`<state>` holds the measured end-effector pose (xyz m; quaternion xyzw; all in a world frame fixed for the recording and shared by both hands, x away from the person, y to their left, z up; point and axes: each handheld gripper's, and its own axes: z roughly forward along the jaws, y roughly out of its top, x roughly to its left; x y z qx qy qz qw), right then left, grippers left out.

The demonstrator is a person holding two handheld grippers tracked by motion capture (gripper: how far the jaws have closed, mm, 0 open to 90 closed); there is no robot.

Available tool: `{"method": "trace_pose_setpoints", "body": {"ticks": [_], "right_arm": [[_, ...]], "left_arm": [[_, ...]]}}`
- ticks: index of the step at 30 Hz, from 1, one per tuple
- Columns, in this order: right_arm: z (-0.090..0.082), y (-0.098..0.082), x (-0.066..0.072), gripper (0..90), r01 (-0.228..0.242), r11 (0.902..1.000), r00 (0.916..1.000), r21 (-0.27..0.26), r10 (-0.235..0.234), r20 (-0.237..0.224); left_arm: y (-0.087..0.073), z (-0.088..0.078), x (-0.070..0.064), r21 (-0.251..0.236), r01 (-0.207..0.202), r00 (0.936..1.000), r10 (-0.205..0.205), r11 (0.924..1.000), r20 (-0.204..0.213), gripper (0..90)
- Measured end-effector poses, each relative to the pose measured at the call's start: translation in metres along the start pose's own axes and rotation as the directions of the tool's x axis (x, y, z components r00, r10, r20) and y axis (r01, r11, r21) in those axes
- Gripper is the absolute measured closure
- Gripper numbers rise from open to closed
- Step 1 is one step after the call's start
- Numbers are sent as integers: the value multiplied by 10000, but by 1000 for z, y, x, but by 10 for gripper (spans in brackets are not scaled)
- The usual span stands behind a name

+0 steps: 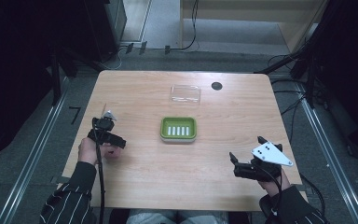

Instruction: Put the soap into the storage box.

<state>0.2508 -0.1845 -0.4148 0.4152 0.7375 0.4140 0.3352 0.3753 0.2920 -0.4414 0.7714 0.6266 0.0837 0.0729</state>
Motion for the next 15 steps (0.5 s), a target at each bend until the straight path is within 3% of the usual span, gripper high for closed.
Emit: {"method": "trace_pose_setpoints", "body": {"ticks": [9,15], "right_arm": [[-1,-1,-1,0,-2,10000,10000,17,2,21],[-4,-3,-2,0,-54,10000,9999,52,54,121]], "left_arm": [[2,3,-2,97,22,10000,-22,10000,-31,213],[3,7,-2,218,-12,9996,19,9998,-295,260]]}}
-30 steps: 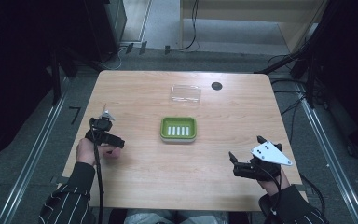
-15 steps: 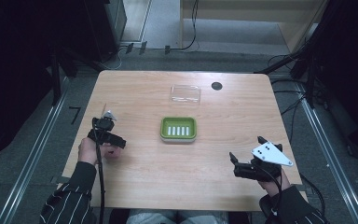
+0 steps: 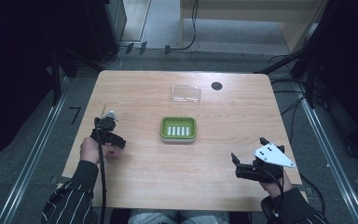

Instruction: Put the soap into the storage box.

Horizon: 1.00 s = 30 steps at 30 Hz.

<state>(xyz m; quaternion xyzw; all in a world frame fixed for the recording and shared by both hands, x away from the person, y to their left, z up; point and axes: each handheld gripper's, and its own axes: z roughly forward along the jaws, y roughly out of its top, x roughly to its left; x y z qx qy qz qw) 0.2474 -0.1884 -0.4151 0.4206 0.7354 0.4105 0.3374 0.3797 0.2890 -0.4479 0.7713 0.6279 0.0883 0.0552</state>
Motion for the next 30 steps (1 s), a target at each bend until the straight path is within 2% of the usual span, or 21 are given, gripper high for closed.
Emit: {"method": "trace_pose_setpoints", "body": {"ticks": [5,7,14,18,25,30], "right_arm": [[0,0,0,0,49,10000,10000,40,-49,16],[-1,-1,0,0,-5,10000,10000,19,5,64],[-2,-1,0,0,-5,10000,10000,18,5,56],[-1,-1,0,0,4,10000,10000,40,-4,49],[-3,-2,-1,0,36,10000,10000,36,-37,56],[-2,-2,-1,0,68,9999,10000,100,-69,48]], "left_arm": [[0,3,0,77,-38,10000,39,10000,-83,294],[0,3,2,-26,19,10000,-19,10000,68,311],[-1,3,2,-117,18,9999,-17,9999,166,326],[-1,2,2,-17,-98,9998,98,10000,147,327],[-1,1,1,-123,-250,9994,253,9996,224,383],[-1,-1,1,-224,-431,9979,442,9988,483,389]]}}
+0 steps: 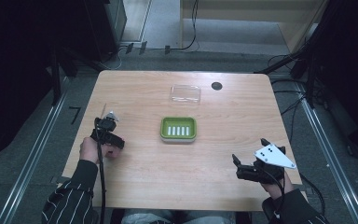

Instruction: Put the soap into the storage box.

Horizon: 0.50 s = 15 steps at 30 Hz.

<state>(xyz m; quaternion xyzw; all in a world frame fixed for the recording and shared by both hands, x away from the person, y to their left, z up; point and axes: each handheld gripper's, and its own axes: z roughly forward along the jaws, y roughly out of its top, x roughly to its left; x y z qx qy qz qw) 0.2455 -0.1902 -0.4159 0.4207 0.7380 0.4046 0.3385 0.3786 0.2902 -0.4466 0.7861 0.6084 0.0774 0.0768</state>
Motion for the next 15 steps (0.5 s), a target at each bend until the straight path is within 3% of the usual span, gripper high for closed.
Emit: {"method": "trace_pose_setpoints", "body": {"ticks": [5,15], "right_arm": [[0,0,0,0,3,10000,10000,5,-3,0],[-1,-1,0,0,16,10000,10000,27,-16,-15]], "left_arm": [[2,-4,-6,-9,-568,9983,568,9984,85,389],[5,-9,-15,-147,-1033,9943,1036,9945,247,391]]}}
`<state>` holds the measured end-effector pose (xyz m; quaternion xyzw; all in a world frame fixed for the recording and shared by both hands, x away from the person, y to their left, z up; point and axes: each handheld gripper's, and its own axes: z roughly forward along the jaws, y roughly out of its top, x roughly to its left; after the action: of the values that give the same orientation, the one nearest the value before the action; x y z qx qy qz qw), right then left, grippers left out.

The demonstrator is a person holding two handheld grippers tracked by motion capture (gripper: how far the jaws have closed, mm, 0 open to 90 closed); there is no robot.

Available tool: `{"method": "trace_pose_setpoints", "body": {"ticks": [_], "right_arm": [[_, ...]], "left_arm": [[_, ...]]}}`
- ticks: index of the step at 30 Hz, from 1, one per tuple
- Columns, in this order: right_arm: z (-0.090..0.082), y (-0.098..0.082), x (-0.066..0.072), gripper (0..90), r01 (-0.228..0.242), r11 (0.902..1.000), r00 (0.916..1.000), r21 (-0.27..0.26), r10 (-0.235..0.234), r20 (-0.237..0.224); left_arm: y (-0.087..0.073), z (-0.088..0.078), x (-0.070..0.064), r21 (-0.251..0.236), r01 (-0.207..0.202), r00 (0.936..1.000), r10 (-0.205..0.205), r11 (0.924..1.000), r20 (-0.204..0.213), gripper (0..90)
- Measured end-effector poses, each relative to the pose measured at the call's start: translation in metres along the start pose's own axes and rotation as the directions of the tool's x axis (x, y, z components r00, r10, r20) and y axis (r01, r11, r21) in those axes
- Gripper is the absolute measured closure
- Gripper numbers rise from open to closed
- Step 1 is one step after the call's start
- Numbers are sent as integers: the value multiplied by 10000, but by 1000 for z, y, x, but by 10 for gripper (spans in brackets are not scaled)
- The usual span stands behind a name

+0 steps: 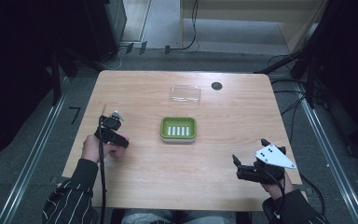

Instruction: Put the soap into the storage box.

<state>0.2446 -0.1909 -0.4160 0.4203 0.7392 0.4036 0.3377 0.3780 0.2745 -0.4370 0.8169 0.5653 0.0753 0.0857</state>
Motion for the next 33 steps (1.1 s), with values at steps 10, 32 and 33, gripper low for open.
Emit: {"method": "trace_pose_setpoints", "body": {"ticks": [10,32,33], "right_arm": [[-1,0,0,0,-45,10000,10000,11,45,9],[-1,-1,-1,0,-16,10000,10000,31,16,4],[-1,-1,-1,0,-17,10000,10000,28,17,-1]], "left_arm": [[7,-2,-10,66,-761,9971,761,9971,0,391],[25,-5,-29,359,-2041,9788,2032,9783,259,390],[26,-5,-31,358,-2092,9777,2083,9772,280,390]]}}
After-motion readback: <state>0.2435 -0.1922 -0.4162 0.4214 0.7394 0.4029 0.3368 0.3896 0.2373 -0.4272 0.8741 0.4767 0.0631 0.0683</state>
